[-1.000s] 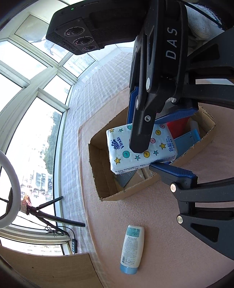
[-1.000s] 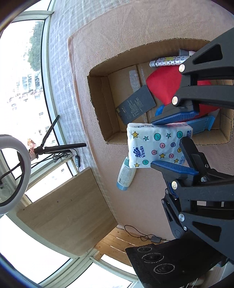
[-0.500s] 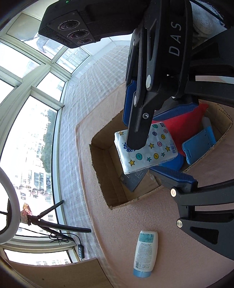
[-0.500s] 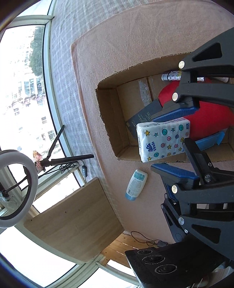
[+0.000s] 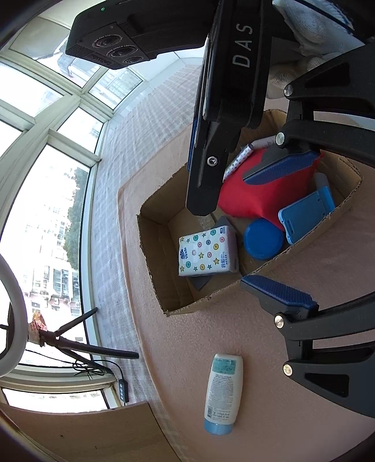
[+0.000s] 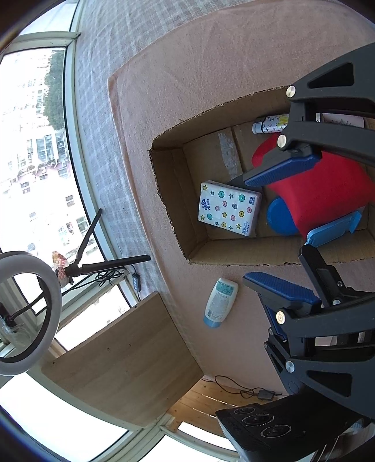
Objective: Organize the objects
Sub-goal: 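Carry the tissue pack with the right tool into the box and open it, then move the right tool to the white AQUA lotion bottle and grasp it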
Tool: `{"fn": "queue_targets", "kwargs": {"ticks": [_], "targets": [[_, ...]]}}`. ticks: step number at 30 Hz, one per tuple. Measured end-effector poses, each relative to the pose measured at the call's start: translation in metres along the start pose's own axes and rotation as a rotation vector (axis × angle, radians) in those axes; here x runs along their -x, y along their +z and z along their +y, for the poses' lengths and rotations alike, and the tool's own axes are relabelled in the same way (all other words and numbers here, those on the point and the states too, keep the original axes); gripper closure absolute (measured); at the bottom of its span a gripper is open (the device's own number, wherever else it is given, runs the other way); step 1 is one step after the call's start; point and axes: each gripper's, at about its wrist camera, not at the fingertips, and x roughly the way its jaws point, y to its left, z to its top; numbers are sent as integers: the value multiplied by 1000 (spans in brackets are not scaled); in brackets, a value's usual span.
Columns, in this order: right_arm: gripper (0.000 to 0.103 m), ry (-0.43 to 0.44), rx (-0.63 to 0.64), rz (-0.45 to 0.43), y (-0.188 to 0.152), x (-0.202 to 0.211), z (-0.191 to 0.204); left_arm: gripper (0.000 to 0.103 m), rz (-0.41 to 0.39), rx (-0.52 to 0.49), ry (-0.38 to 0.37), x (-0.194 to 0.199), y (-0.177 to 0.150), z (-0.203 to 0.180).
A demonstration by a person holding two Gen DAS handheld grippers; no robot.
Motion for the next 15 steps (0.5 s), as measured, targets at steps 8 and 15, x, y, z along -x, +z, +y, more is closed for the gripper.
{"fn": "queue_targets", "kwargs": {"ticks": [8, 15], "targets": [[45, 30, 20, 15, -4, -6, 15, 31, 6, 67, 60, 14, -19, 36], [45, 73, 56, 32, -2, -18, 43, 30, -1, 134, 126, 39, -47, 82]]}}
